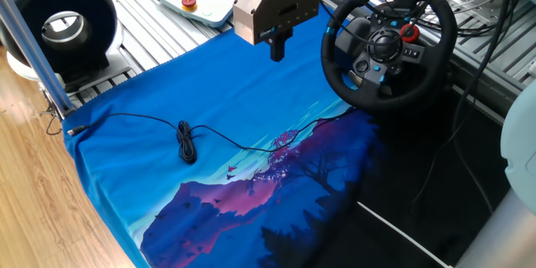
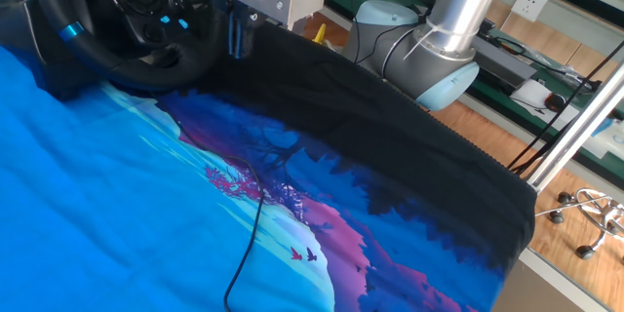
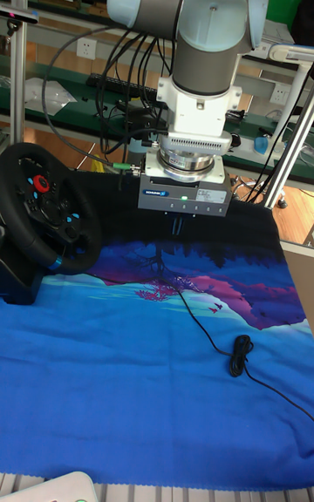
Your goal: Rotate the steering wheel 90 degrees counterclockwise
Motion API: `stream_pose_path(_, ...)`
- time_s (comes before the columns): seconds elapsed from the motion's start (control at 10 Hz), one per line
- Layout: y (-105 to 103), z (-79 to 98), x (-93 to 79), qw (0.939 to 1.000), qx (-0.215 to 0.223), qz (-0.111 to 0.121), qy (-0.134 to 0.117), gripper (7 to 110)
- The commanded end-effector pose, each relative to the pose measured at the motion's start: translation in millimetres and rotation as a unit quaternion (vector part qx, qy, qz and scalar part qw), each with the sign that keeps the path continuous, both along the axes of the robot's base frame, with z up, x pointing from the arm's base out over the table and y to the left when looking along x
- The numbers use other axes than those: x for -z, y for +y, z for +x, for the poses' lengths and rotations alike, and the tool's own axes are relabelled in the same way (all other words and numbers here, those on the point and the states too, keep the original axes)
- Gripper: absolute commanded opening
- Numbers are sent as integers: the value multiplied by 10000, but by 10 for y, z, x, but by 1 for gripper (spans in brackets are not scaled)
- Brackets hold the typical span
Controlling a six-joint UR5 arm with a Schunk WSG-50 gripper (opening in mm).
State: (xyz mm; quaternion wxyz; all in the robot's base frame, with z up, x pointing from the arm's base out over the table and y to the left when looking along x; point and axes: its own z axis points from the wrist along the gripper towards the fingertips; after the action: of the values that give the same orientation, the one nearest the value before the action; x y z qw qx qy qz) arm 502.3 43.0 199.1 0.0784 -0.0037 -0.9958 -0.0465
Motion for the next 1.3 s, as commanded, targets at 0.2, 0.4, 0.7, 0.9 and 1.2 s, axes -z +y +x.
stream_pose_path(0.2, 47, -10, -16, 10000, 19, 90, 19, 7)
stream_pose_path(0.4, 47, -21, -19, 9999, -6, 94, 40, 7)
stream_pose_path(0.7, -5, -46, -21, 9999, -71, 12, 88, 7)
stream_pose_path(0.9, -190, -156, -6, 9987, -249, -353, 282, 7)
stream_pose_path(1.2, -307, -388, 133, 9927, -403, -1037, 472, 7)
